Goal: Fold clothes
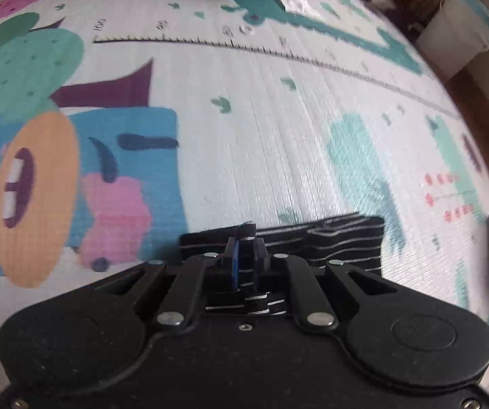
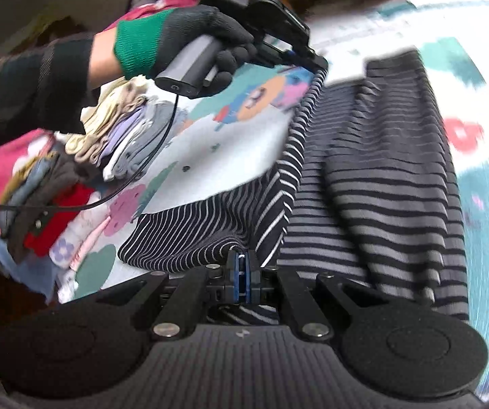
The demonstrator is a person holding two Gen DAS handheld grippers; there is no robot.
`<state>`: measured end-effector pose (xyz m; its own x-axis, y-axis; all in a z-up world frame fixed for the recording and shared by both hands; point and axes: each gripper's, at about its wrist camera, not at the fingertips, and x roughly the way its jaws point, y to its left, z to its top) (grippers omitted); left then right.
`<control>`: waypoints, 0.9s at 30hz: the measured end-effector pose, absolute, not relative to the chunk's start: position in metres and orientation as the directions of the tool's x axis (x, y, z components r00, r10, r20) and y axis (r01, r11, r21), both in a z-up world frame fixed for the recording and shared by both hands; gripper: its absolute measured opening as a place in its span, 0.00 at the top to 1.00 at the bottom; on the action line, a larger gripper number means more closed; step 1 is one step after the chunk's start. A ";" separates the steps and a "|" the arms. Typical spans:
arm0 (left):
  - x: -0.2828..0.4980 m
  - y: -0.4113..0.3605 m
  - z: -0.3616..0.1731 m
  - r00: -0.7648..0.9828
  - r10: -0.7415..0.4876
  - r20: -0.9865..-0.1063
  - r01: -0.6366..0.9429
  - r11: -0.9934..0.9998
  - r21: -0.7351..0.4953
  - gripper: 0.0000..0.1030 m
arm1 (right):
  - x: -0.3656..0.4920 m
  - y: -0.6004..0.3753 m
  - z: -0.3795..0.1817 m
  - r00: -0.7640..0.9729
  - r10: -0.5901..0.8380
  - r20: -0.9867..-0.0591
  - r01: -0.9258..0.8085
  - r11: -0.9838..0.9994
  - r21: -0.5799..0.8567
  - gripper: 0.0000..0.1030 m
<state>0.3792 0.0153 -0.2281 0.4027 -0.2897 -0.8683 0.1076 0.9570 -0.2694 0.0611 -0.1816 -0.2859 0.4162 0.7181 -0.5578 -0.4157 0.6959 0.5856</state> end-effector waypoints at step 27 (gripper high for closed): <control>0.333 0.008 -0.244 0.360 -0.423 -0.831 0.555 0.814 -0.174 0.79 | 0.040 -0.155 -0.265 0.488 0.657 -0.575 -0.648 0.714 0.267 0.85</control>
<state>0.3331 0.0081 -0.2442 0.3603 -0.4230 -0.8314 0.5547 0.8138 -0.1736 0.0402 -0.1552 -0.2649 0.4876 0.6572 -0.5748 -0.6475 0.7138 0.2669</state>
